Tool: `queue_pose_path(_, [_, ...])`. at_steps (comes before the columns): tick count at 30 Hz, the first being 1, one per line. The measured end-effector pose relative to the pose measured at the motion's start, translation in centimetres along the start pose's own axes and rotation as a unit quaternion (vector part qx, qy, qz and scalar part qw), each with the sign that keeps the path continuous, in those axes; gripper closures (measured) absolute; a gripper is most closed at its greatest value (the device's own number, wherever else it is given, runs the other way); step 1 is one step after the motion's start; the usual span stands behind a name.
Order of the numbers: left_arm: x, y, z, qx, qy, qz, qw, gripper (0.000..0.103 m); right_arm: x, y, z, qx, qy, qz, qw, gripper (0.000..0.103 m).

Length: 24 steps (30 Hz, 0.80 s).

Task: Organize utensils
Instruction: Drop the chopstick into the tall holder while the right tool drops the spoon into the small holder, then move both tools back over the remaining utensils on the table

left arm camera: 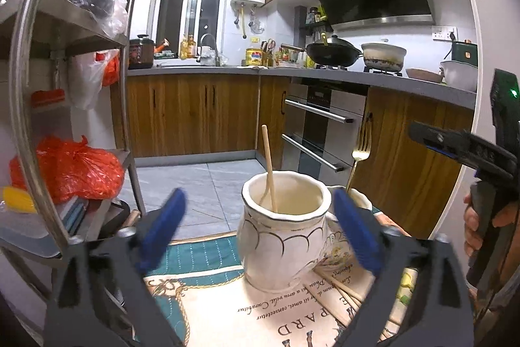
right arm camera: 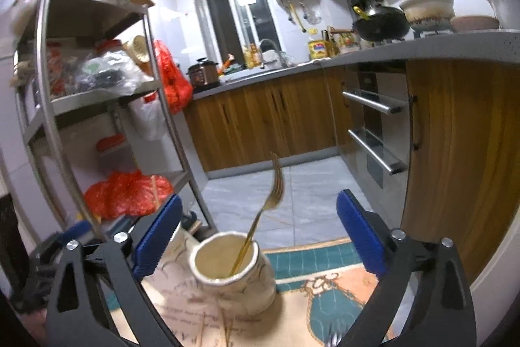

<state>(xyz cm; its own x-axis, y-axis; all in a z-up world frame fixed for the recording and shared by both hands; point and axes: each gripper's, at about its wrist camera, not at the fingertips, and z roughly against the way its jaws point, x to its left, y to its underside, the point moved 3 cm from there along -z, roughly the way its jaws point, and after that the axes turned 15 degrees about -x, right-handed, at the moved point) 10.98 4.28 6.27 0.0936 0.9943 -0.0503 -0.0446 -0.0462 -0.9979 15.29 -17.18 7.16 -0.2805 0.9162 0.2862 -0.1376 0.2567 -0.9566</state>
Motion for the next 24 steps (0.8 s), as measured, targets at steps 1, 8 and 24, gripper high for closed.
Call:
queue_pose_path(1, [0.0,-0.1,0.3,-0.003,-0.001,0.000,1.0000,0.006,0.1,0.0,0.5,-0.001,0.006,0.011,1.000,0.005])
queue_pose_path(8, [-0.6,-0.4,2.0,0.005,-0.005,0.004,1.0000,0.006,0.0,0.8,3.5,0.017,0.004,0.023,1.000,0.005])
queue_pose_path(24, [-2.2,2.5,5.2,0.045,0.001,0.006,0.9990,0.006,-1.9,4.7,9.2,0.047,0.035,0.037,0.998,0.005])
